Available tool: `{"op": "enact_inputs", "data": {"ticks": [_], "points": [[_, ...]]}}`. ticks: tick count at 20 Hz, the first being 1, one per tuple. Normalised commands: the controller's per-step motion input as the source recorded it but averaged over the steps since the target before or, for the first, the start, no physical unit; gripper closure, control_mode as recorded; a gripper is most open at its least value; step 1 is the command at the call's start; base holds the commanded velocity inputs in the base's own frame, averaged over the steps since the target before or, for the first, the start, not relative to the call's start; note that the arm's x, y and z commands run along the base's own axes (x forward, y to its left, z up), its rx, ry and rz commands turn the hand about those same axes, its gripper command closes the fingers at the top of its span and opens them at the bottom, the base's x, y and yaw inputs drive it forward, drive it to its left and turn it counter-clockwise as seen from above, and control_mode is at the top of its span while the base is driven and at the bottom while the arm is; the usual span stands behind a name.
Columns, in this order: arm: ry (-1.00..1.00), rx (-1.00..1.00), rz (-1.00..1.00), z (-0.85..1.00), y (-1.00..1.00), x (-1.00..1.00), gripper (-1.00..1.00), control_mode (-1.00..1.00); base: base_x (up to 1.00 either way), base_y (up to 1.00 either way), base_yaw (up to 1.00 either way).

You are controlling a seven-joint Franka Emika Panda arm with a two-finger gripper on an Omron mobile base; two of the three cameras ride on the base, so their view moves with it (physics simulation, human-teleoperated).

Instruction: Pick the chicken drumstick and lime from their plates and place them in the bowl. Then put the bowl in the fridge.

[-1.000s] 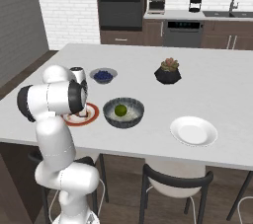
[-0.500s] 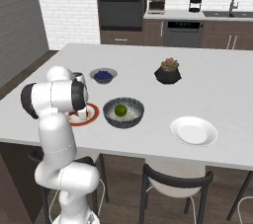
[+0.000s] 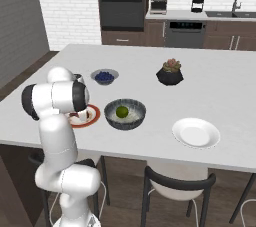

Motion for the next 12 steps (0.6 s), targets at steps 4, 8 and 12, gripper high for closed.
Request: {"op": "enact_inputs", "data": {"ticks": [4, 8, 12], "points": [[-0.26, 0.00, -0.02, 0.89, 0.00, -0.67, 1.00, -1.00, 0.00, 0.00, 0.00], [-0.10, 0.00, -0.01, 0.97, -0.28, -0.56, 1.00, -1.00, 0.00, 0.00, 0.00], [0.01, 0.00, 0.00, 0.93, -0.72, -0.24, 1.00, -1.00, 0.00, 0.00, 0.00]]}}
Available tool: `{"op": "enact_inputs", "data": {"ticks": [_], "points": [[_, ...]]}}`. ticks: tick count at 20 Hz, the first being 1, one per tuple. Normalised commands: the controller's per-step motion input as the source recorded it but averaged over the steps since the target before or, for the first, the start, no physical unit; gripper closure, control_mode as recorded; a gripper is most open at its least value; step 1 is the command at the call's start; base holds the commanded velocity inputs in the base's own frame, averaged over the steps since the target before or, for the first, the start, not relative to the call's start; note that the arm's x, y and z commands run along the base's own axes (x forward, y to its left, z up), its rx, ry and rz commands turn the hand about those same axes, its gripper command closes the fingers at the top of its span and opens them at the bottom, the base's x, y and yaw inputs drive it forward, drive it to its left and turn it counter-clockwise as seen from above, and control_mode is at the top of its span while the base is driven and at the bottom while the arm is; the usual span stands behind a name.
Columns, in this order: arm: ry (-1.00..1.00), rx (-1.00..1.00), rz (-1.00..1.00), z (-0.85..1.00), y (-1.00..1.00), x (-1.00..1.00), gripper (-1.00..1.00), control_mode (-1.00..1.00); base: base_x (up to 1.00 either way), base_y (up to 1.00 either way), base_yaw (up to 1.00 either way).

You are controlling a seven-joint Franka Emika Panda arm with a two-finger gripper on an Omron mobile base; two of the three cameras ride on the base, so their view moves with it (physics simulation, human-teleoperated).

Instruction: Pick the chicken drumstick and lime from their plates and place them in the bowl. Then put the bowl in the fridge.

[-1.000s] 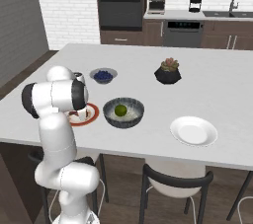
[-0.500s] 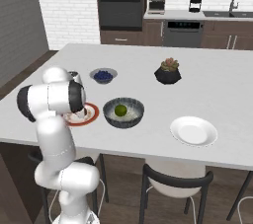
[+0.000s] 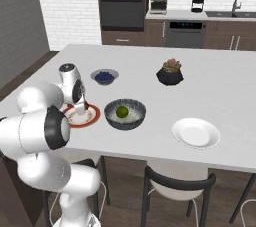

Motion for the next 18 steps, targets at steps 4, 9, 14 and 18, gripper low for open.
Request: {"op": "enact_inputs", "data": {"ticks": [4, 9, 14, 18], "points": [[0.04, 0.00, 0.00, 0.82, -0.87, -0.19, 1.00, -1.00, 0.00, 0.00, 0.00], [0.13, 0.00, 0.00, 0.17, -1.00, 0.00, 1.00, -1.00, 0.00, 0.00, 0.00], [0.07, 0.05, 0.00, -0.02, -0.91, 0.16, 1.00, -1.00, 0.00, 0.00, 0.00], [0.00, 0.01, 0.00, -0.20, -0.57, 0.33, 1.00, -1.00, 0.00, 0.00, 0.00]]}}
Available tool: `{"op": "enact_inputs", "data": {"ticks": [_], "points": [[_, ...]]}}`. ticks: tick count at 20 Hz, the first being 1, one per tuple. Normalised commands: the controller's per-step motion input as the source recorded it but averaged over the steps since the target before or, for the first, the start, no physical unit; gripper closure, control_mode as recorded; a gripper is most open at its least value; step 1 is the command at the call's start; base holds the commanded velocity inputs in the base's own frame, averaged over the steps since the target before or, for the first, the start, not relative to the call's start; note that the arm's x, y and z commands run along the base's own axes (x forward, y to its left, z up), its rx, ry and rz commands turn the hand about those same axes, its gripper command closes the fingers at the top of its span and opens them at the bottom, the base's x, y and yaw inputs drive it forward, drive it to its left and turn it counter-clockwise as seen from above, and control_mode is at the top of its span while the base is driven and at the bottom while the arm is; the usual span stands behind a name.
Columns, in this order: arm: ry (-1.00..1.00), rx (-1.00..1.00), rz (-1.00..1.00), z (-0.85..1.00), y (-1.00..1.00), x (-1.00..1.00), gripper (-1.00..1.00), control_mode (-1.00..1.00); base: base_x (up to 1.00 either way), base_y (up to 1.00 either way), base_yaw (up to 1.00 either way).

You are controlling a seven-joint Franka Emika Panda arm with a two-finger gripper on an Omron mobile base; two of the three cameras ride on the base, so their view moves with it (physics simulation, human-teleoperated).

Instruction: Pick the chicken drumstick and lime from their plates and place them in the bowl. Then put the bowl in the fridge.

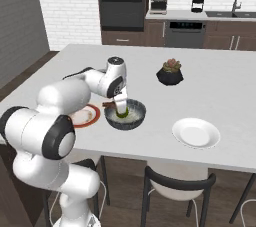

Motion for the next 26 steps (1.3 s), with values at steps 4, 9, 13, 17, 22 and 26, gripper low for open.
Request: {"op": "enact_inputs", "data": {"ticks": [4, 9, 13, 17, 22, 26], "points": [[0.00, 0.00, 0.00, -0.42, -0.22, 0.30, 1.00, -1.00, 0.00, 0.00, 0.00], [0.00, 0.00, 0.00, -0.45, -0.05, 0.29, 1.00, -1.00, 0.00, 0.00, 0.00], [0.00, 0.00, 0.00, -0.43, -0.01, 0.26, 1.00, -1.00, 0.00, 0.00, 0.00], [0.00, 0.00, 0.00, -0.32, 0.02, 0.35, -1.00, -1.00, 0.00, 0.00, 0.00], [0.00, 0.00, 0.00, 0.00, 0.00, 0.17, -1.00, -1.00, 0.00, 0.00, 0.00], [-0.07, 0.00, 0.00, 0.20, 0.00, -0.02, -1.00, -1.00, 0.00, 0.00, 0.00]]}}
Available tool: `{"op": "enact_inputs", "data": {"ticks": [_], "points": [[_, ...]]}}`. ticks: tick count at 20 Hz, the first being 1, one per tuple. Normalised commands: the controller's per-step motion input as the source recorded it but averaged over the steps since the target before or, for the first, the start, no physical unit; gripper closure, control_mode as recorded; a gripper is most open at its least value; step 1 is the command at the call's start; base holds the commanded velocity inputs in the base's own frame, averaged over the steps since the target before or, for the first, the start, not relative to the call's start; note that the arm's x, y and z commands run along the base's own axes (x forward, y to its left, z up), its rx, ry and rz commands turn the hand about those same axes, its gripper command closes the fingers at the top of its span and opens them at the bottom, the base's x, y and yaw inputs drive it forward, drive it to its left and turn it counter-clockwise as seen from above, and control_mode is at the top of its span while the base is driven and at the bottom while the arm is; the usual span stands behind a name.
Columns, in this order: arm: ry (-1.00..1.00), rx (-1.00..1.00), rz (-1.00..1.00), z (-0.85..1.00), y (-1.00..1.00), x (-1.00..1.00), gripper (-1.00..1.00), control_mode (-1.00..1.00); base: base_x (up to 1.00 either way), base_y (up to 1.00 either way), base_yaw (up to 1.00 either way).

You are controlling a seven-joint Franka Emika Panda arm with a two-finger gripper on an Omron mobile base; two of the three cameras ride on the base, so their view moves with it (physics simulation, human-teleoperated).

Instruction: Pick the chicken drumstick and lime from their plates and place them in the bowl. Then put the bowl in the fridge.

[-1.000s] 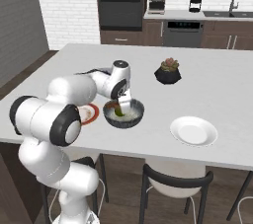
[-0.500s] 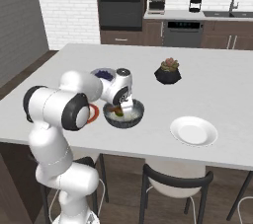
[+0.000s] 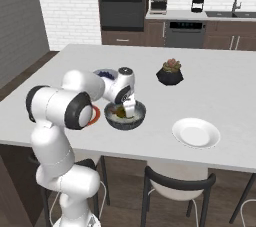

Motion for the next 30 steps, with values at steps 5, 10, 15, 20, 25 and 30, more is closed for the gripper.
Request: {"op": "enact_inputs", "data": {"ticks": [5, 10, 15, 20, 25, 30], "points": [[-0.13, 0.00, 0.00, 0.56, -0.03, -0.40, -1.00, -1.00, 0.00, 0.00, 0.00], [-0.04, 0.02, -0.02, 0.48, -0.25, -0.66, -1.00, -1.00, 0.00, 0.00, 0.00], [0.00, 0.05, 0.03, 0.01, -0.54, -0.34, -1.00, -1.00, 0.00, 0.00, 0.00], [0.00, 0.09, 0.18, -0.13, -0.35, 0.02, -1.00, -1.00, 0.00, 0.00, 0.00], [0.02, 0.06, 0.16, -0.46, -0.06, 0.23, -1.00, -1.00, 0.00, 0.00, 0.00], [0.00, 0.00, 0.11, -0.37, -0.01, 0.18, -1.00, -1.00, 0.00, 0.00, 0.00]]}}
